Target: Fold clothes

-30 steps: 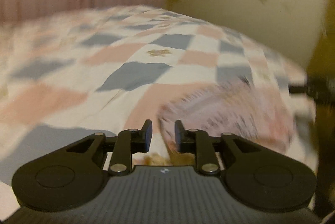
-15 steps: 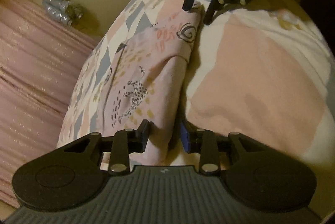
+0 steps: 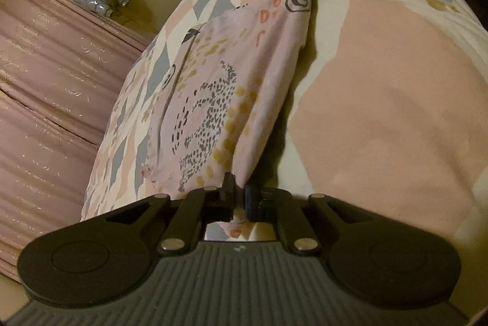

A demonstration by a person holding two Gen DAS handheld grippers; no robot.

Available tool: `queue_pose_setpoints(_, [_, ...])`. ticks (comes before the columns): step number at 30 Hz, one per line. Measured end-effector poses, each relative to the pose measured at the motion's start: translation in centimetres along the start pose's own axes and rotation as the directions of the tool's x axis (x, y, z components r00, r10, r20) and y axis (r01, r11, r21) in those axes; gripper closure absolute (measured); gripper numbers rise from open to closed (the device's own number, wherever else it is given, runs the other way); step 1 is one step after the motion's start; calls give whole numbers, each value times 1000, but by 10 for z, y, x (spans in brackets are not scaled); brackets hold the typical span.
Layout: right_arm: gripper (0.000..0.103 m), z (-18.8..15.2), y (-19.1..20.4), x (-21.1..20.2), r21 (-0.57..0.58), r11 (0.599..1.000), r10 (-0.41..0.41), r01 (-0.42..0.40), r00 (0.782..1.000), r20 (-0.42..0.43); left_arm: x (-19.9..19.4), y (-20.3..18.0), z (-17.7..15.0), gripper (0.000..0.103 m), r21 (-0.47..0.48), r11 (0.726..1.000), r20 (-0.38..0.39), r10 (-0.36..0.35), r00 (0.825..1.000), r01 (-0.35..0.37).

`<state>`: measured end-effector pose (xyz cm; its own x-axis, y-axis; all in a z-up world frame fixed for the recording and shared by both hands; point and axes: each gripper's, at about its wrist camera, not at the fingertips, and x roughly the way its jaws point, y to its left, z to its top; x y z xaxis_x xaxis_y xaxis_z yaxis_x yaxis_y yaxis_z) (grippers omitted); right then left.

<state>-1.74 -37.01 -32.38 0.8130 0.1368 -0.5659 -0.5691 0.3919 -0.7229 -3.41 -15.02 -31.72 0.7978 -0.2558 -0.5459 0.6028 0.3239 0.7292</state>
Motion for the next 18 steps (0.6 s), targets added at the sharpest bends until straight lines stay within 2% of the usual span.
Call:
queue_pose_setpoints(1, [93, 1, -1, -1, 5, 1000, -11, 11, 1000, -3, -3, 1, 0, 96, 1, 1000, 1, 2, 1000, -2])
queue_pose_setpoints(3, [76, 3, -3, -4, 17, 999, -34, 34, 999, -9, -10, 2, -1, 92, 12, 1000, 3, 9, 1000, -9])
queue_pose_setpoints(9, [70, 10, 4, -14, 7, 999, -34, 34, 999, 23, -23, -4, -1, 81, 43, 998, 40, 41, 998, -43])
queue_pose_setpoints(14, [70, 32, 17, 0, -44, 999, 9, -7, 998, 56, -5, -8, 14, 82, 67, 997, 52, 25, 998, -28])
queue_pose_setpoints(17, [92, 33, 16, 9, -32, 999, 22, -21, 999, 44, 7, -4, 12, 97, 42, 999, 8, 19, 1000, -20])
queue_pose_setpoints(18, [95, 32, 15, 10, -23, 999, 25, -24, 999, 38, 9, -2, 11, 97, 30, 999, -4, 17, 1000, -17])
